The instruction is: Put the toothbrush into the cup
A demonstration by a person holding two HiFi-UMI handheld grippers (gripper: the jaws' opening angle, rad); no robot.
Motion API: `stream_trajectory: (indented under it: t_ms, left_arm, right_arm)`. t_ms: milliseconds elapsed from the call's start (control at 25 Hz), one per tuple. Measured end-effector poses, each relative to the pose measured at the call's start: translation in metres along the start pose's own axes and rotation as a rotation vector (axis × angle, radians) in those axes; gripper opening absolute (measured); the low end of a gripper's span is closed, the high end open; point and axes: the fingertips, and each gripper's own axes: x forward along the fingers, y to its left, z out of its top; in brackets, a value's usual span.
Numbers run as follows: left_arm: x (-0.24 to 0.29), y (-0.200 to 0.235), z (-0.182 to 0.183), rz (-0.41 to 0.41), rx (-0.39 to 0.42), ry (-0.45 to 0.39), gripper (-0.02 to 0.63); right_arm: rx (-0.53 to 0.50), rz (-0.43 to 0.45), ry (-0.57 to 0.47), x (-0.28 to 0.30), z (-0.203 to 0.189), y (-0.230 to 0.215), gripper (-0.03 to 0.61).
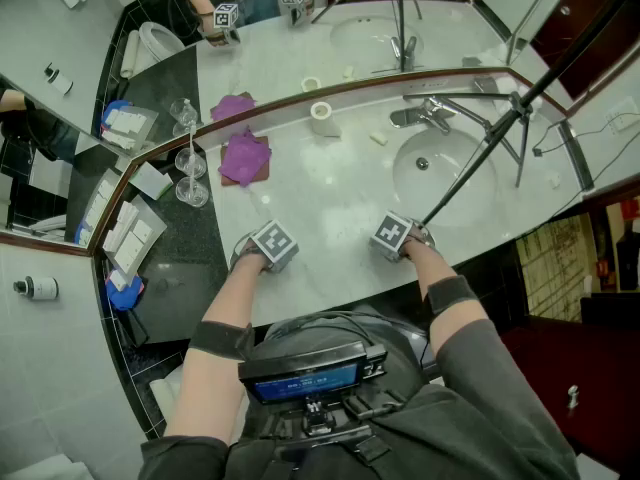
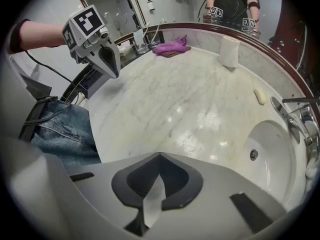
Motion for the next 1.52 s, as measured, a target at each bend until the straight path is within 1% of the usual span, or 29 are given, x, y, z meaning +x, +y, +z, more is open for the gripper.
stream_trajectory:
  t_ms: [80, 120, 240, 280, 360, 440, 480, 560, 680, 760, 880, 960, 1160, 1280, 1400, 1520]
  left_arm:
    - [0.000, -0.005, 0.004, -0.025, -0.016, -0.028, 0.000]
    - [0.000, -0.005, 0.004, -0.023, -0.024, -0.034, 0.000]
    - [-0.006, 0.008, -0.005, 0.056, -0.053, -0.007, 0.000]
    - [-0.007, 0.009, -0.006, 0.064, -0.067, -0.010, 0.000]
    - [-0.007, 0.004, -0.004, 0.047, -0.102, -0.046, 0.000]
    - [-0.006, -0.005, -0.003, 0.009, -0.151, -0.090, 0.000]
    - [-0.007, -0.006, -0.004, 0.006, -0.175, -0.109, 0.000]
    - [-0.015, -0.003, -0.004, 0.031, -0.213, -0.165, 0.000]
    - [-0.030, 0.013, -0.014, 0.119, -0.274, -0.245, 0.000]
    - [-0.043, 0.025, -0.025, 0.175, -0.315, -0.308, 0.000]
    - [-0.064, 0.036, -0.039, 0.216, -0.370, -0.431, 0.000]
    - [-0.080, 0.045, -0.047, 0.239, -0.395, -0.509, 0.000]
    - [-0.118, 0.074, -0.082, 0.341, -0.435, -0.640, 0.000]
    - [-0.139, 0.099, -0.107, 0.433, -0.479, -0.742, 0.000]
    - [-0.167, 0.111, -0.127, 0.490, -0.528, -0.836, 0.000]
    - [-0.194, 0.119, -0.146, 0.546, -0.560, -0.919, 0.000]
  right_arm:
    - [0.012, 0.010, -0.011, 0.000, 0.002, 0.001, 0.017]
    - [0.016, 0.010, -0.019, 0.000, 0.003, 0.001, 0.017]
    - [0.024, 0.002, -0.043, -0.003, 0.009, 0.000, 0.017]
    - [0.021, -0.002, -0.066, -0.004, 0.016, -0.002, 0.017]
    - [0.009, -0.009, -0.135, -0.008, 0.035, -0.005, 0.017]
    - [0.002, -0.004, -0.194, -0.012, 0.053, -0.005, 0.017]
    - [-0.001, 0.003, -0.218, -0.015, 0.061, -0.004, 0.017]
    - [-0.005, 0.016, -0.269, -0.019, 0.079, -0.002, 0.017]
    - [-0.010, 0.012, -0.353, -0.026, 0.113, -0.003, 0.017]
    - [-0.022, 0.003, -0.431, -0.034, 0.143, 0.003, 0.017]
    - [-0.050, 0.017, -0.547, -0.046, 0.191, 0.025, 0.017]
    - [-0.063, 0.027, -0.601, -0.053, 0.220, 0.041, 0.017]
    - [-0.101, 0.069, -0.717, -0.072, 0.283, 0.085, 0.018]
    - [-0.115, 0.090, -0.804, -0.082, 0.313, 0.100, 0.017]
    - [-0.105, 0.108, -0.905, -0.098, 0.337, 0.116, 0.017]
    - [-0.100, 0.123, -0.982, -0.115, 0.353, 0.133, 0.018]
